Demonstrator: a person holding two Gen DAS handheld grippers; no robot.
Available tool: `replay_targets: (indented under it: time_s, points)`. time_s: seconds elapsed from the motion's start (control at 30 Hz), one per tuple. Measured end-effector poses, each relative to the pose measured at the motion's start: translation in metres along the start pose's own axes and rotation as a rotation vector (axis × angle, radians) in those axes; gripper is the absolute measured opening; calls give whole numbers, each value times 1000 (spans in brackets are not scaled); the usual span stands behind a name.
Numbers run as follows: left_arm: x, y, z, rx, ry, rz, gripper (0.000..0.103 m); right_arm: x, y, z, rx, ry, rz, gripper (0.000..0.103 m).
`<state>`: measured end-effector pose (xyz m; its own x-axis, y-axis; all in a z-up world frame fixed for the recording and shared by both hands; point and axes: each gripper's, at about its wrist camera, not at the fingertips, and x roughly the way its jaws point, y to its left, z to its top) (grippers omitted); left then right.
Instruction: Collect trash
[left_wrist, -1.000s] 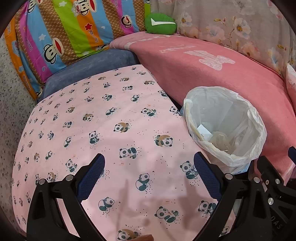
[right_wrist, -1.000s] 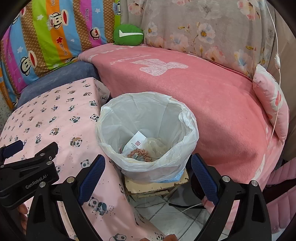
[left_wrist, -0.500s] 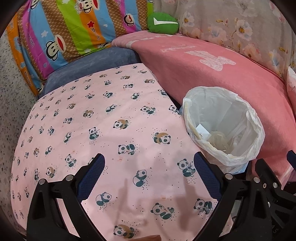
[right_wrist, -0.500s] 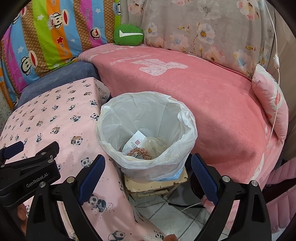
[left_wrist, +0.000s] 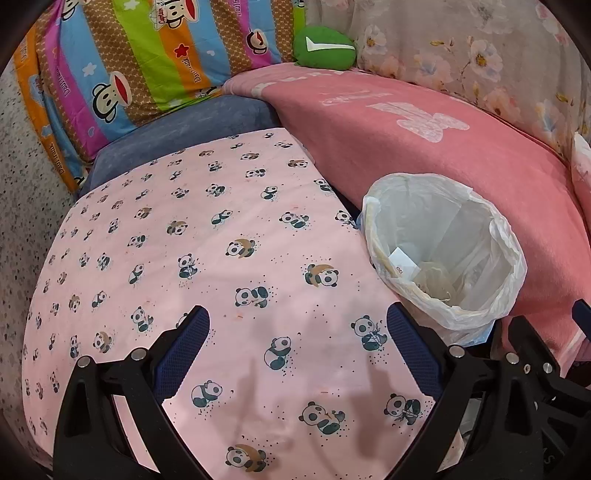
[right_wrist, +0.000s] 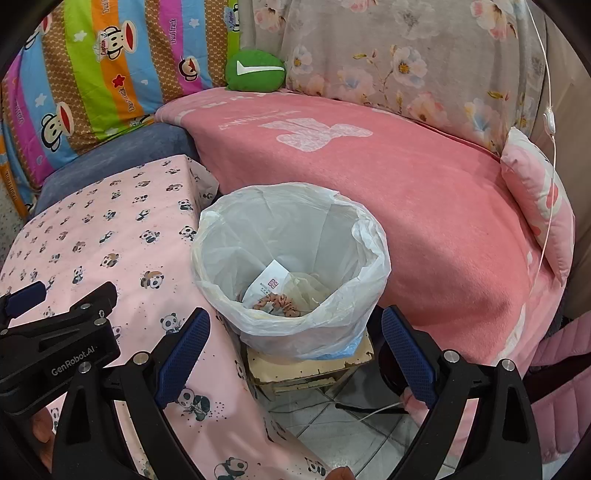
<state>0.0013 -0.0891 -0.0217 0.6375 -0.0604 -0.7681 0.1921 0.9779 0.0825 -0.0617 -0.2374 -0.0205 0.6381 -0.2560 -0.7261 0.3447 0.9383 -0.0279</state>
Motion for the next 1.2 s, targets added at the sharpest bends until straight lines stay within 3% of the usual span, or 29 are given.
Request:
replay_targets:
  time_s: [1.2]
  points:
    - [-1, -6, 0, 24, -10, 4, 92, 0, -4, -1, 4, 0, 0, 90]
